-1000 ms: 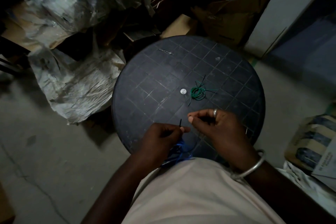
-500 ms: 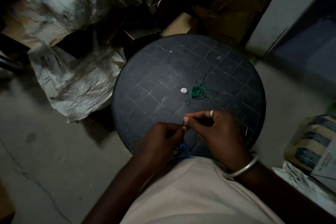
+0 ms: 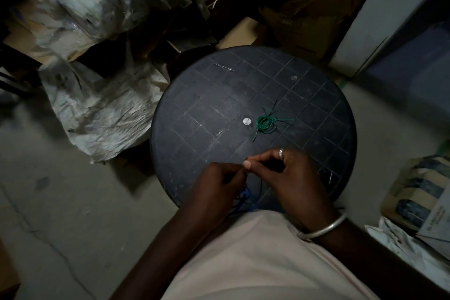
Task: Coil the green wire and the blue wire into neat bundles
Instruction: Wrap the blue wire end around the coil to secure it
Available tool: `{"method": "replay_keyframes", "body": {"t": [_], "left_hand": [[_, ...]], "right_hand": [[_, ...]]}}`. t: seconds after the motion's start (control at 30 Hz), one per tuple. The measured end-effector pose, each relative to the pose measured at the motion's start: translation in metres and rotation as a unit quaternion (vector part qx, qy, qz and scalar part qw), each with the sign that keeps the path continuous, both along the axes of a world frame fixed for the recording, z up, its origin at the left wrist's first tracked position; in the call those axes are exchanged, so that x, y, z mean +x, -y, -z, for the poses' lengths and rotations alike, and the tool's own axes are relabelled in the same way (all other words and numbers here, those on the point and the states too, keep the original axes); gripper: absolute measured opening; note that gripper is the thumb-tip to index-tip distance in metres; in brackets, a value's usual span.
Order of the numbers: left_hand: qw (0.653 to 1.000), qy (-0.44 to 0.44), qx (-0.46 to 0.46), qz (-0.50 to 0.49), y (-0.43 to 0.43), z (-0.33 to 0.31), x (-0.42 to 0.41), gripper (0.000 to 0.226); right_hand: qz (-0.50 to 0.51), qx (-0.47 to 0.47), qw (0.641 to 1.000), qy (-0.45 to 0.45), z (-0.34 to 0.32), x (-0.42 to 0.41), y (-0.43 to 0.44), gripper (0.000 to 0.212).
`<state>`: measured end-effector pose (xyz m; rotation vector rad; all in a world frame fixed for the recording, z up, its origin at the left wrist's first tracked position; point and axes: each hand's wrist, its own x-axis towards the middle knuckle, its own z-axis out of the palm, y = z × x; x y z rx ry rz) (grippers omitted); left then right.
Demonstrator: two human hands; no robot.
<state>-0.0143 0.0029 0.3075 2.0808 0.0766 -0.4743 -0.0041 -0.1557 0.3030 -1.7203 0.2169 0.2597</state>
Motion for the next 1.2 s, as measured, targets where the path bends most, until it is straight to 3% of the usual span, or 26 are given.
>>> {"method": "replay_keyframes", "body": {"t": [0.27, 0.47, 0.67, 0.9, 1.2], "left_hand": [[0.997, -0.018, -0.052, -0.057, 0.002, 0.003, 0.003, 0.039], [0.996, -0.015, -0.074, -0.056, 0.003, 0.004, 0.005, 0.035], [0.988, -0.014, -0.129, -0.086, 0.002, 0.005, 0.005, 0.042], [0.977, -0.036, -0.179, -0.107, 0.005, 0.002, 0.008, 0.023], [0.979, -0.039, -0.182, -0.079, 0.006, 0.003, 0.005, 0.021]], "right_hand": [[0.001, -0.029, 0.997, 0.075, 0.000, -0.004, 0.004, 0.021], [-0.105, -0.189, 0.955, 0.202, -0.006, -0.003, 0.008, 0.028], [-0.095, -0.186, 0.954, 0.215, -0.006, -0.002, 0.009, 0.023], [-0.066, -0.150, 0.968, 0.190, -0.005, 0.002, 0.012, 0.023], [-0.194, -0.187, 0.931, 0.248, 0.005, 0.028, 0.018, 0.007]]}}
